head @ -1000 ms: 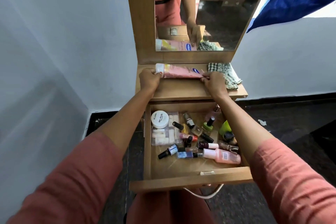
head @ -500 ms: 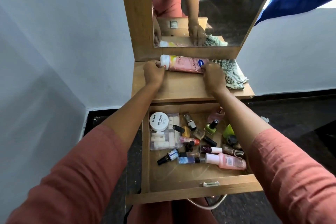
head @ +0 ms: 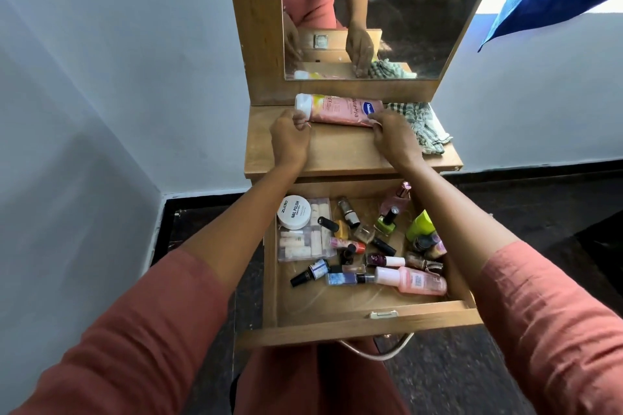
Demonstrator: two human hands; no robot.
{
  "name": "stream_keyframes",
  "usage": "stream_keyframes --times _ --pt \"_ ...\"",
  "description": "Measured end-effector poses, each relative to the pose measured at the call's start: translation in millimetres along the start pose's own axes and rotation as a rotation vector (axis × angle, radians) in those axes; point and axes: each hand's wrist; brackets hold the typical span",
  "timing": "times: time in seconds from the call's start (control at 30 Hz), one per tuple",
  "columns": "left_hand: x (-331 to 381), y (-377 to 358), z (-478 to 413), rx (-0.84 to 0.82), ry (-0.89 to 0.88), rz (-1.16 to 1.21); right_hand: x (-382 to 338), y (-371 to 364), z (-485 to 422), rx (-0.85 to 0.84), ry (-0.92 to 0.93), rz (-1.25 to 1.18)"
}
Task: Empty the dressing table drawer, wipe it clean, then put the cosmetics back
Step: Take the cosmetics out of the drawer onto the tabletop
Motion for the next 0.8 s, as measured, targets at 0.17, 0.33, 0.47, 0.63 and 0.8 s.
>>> stream_keyframes --times 0.17,0.33,0.47,0.63,0.8 --pt "2.6 5.0 66.1 -0.189 -0.162 0.008 -4.6 16.9 55.8 0.025 0.064 -0.101" --pt "-12.2 7.9 131.2 -0.497 -0.280 -0.045 8.2 32.1 124.8 -0.105 0.032 -0.177" --pt "-31.0 1.1 160.9 -0.741 -0.381 -0.186 34.6 25.7 168.3 -0.362 -0.019 -0.031" --pt "-44.2 -20.2 187.1 -0.984 -0.549 -0.614 58.8 20.2 195.4 -0.479 -0.051 0.250" --pt "-39.1 -31.7 191.8 -0.968 -0.659 -0.795 61.3 23.1 196.5 -0.529 -0.008 0.286"
Point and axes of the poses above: each hand's wrist, its own z-axis away from the middle knuckle, its own y-axis out of the back of the hand, x = y × z, and after that the axes turned 6 degrees about x, right-handed
